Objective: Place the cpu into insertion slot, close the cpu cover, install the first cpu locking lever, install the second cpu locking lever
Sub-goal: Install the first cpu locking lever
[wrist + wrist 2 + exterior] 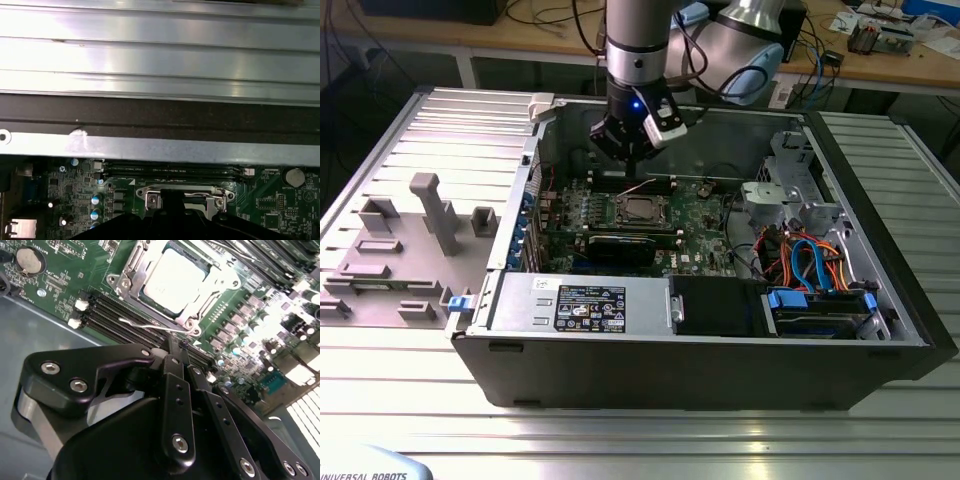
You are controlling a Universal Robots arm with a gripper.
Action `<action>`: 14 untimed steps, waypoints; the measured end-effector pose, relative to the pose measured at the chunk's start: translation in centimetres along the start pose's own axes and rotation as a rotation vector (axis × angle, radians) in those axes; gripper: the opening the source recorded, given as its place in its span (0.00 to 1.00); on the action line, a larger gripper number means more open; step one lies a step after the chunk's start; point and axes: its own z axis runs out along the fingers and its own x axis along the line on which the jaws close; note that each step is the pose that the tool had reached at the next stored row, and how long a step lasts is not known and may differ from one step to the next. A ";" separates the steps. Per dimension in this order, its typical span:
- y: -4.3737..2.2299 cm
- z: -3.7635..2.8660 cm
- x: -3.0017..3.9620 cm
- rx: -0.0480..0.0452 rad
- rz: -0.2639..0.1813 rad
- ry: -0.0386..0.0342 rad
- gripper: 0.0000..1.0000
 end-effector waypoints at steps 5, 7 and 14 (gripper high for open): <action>0.01 0.67 -0.22 0.0011 -0.022 -0.0017 0.11; 0.08 0.72 -0.34 0.0011 -0.022 -0.0046 0.11; 0.19 1.02 -1.36 0.0012 -0.022 -0.0064 0.11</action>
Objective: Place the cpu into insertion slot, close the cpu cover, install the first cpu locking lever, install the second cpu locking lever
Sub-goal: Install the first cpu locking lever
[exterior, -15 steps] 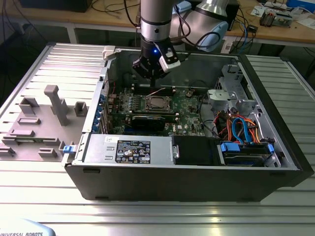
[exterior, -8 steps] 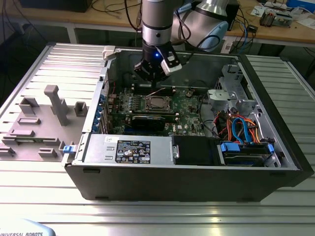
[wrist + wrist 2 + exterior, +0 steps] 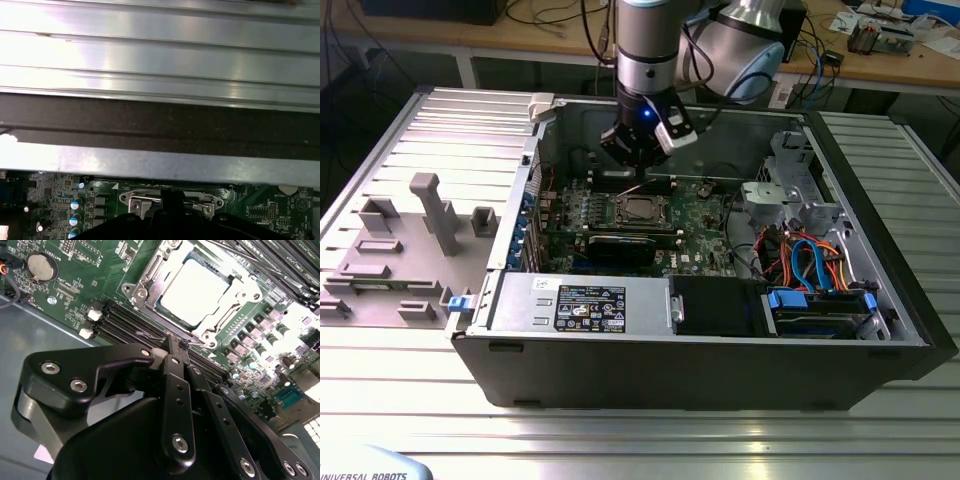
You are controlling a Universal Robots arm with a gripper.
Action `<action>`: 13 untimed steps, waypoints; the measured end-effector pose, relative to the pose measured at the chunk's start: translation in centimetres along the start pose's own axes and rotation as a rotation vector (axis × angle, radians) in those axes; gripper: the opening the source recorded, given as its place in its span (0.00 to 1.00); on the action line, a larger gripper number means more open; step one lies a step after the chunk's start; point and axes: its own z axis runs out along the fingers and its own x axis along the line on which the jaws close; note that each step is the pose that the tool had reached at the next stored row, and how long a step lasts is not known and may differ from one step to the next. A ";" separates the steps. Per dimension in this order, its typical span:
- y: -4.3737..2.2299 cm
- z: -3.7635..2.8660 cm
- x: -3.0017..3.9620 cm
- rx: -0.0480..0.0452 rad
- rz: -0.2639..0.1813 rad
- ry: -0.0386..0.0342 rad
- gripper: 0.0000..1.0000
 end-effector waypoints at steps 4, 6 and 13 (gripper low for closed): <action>0.08 0.15 -0.33 -0.0001 0.000 -0.0001 0.11; 0.12 0.19 -0.47 0.0000 0.000 -0.0001 0.11; 0.34 0.49 -0.93 -0.0001 0.000 -0.0001 0.11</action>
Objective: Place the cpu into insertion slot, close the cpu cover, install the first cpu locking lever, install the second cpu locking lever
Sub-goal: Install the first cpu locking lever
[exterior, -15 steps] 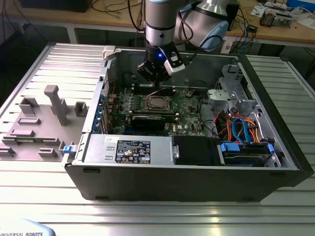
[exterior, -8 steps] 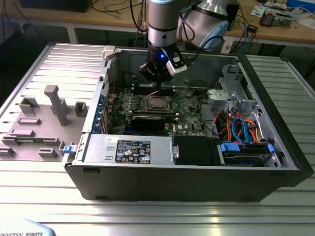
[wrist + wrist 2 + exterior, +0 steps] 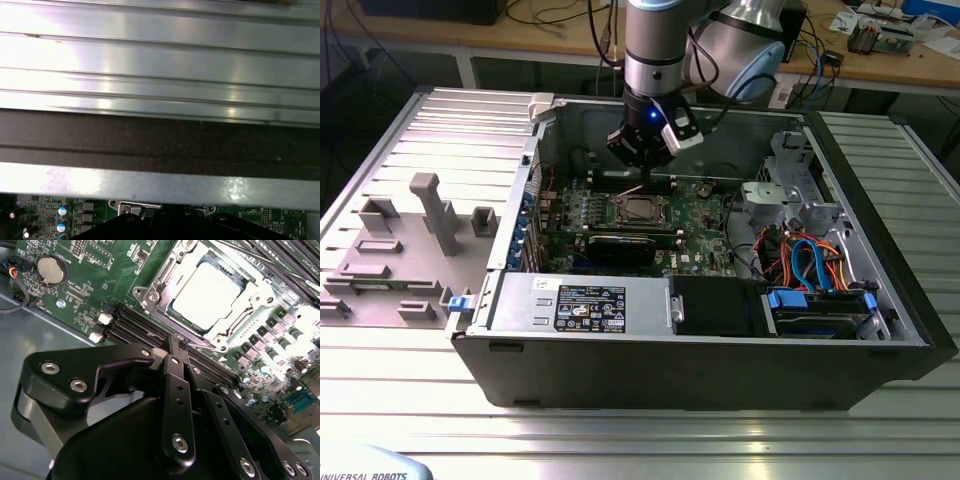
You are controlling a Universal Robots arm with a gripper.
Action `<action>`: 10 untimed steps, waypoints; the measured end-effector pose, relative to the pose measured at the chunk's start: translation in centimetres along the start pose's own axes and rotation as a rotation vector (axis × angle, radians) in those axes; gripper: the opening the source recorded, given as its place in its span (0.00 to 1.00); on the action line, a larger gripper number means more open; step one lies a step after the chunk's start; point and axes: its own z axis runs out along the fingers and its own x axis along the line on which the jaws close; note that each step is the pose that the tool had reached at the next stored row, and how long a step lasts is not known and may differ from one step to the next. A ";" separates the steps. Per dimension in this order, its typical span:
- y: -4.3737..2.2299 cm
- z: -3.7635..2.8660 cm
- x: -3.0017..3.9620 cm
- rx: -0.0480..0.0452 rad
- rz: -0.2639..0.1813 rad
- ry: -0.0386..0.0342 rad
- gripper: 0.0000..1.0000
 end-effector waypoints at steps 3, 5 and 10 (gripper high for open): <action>0.02 0.27 -0.29 0.0001 0.000 0.0001 0.11; 0.00 0.43 -0.44 0.0001 0.000 0.0001 0.11; -0.04 0.95 -0.68 0.0002 0.000 0.0001 0.11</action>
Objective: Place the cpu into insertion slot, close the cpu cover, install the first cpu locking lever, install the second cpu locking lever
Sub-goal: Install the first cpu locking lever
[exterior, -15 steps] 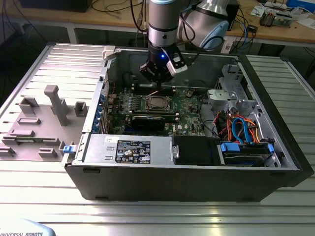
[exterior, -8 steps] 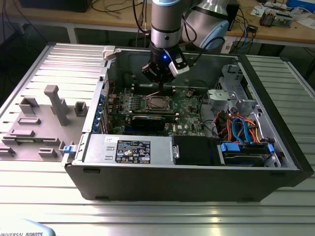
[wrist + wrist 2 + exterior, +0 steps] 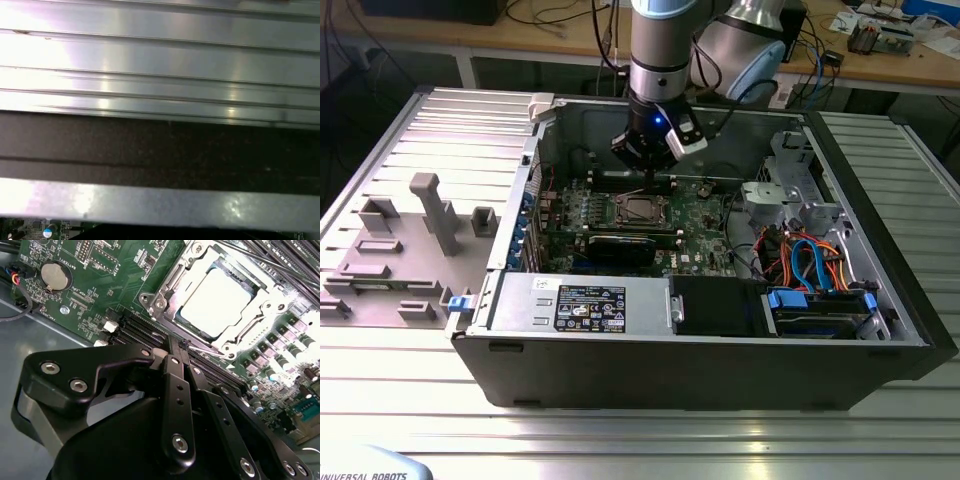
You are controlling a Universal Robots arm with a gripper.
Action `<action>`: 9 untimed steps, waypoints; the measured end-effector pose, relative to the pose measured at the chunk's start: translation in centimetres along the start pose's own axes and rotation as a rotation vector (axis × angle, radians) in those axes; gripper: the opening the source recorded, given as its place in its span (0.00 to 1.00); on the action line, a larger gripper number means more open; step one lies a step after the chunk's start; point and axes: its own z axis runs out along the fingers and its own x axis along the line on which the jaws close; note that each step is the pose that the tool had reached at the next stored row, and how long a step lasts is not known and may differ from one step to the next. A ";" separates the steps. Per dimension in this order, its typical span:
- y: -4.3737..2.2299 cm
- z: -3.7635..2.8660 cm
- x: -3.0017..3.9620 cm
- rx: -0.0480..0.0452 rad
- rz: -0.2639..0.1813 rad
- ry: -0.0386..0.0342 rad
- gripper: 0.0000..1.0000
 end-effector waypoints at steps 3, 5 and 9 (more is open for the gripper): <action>-0.02 0.25 -0.10 -0.0001 0.000 -0.0001 0.11; -0.03 0.43 -0.18 0.0000 0.006 0.0005 0.11; -0.07 0.63 -0.21 -0.0029 0.022 0.0014 0.11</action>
